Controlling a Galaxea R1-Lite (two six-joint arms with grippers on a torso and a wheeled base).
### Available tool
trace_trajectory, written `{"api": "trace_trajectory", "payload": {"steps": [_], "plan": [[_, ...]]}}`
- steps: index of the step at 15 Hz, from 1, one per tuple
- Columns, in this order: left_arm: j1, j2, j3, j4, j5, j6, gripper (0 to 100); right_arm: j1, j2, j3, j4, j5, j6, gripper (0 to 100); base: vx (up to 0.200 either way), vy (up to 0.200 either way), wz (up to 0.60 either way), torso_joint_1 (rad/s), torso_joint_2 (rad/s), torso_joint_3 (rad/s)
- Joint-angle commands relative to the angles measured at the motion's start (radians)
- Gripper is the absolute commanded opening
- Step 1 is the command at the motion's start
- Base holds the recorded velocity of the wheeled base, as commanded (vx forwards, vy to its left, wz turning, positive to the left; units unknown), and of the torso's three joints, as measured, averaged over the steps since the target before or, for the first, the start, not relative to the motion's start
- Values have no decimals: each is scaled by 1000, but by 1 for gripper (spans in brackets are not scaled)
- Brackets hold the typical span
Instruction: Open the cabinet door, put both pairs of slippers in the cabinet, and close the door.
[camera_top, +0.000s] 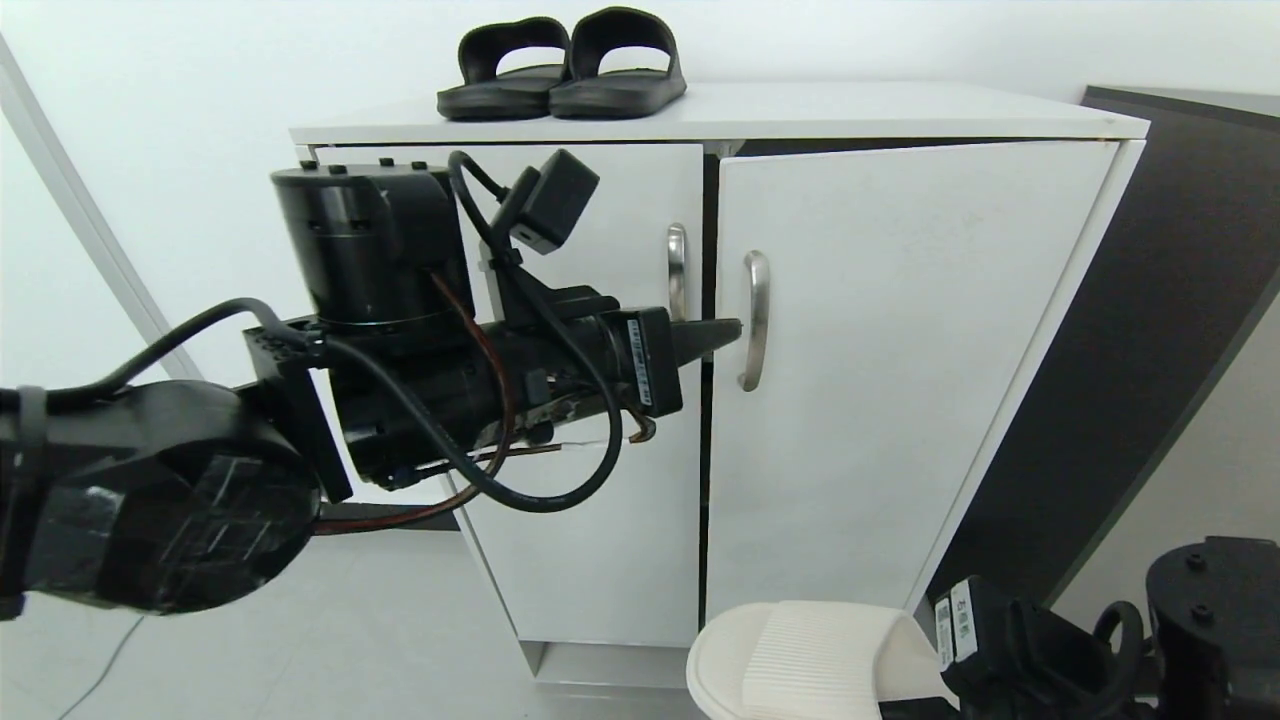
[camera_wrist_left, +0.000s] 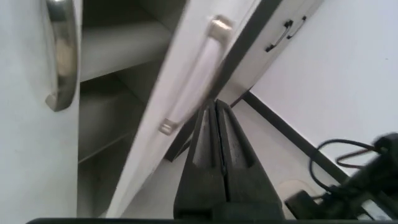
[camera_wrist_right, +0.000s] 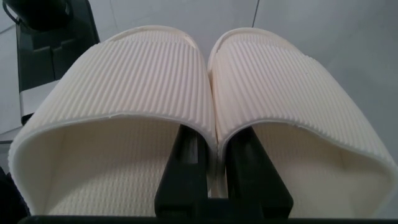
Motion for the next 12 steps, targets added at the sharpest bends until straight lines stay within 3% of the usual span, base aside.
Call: {"api": "trace_trajectory", "payload": {"steps": [1, 5, 12], "plan": [[4, -61, 18, -2, -1, -2, 0, 2, -2, 0, -2, -1, 0, 0, 0, 0, 0, 0, 0, 0], [62, -47, 3, -2, -7, -8, 0, 2, 4, 6, -29, -1, -2, 0, 0, 0, 0, 0, 0, 0], [98, 120, -175, -2, -1, -20, 0, 20, 6, 9, -31, -5, -43, 0, 0, 0, 0, 0, 0, 0]]}}
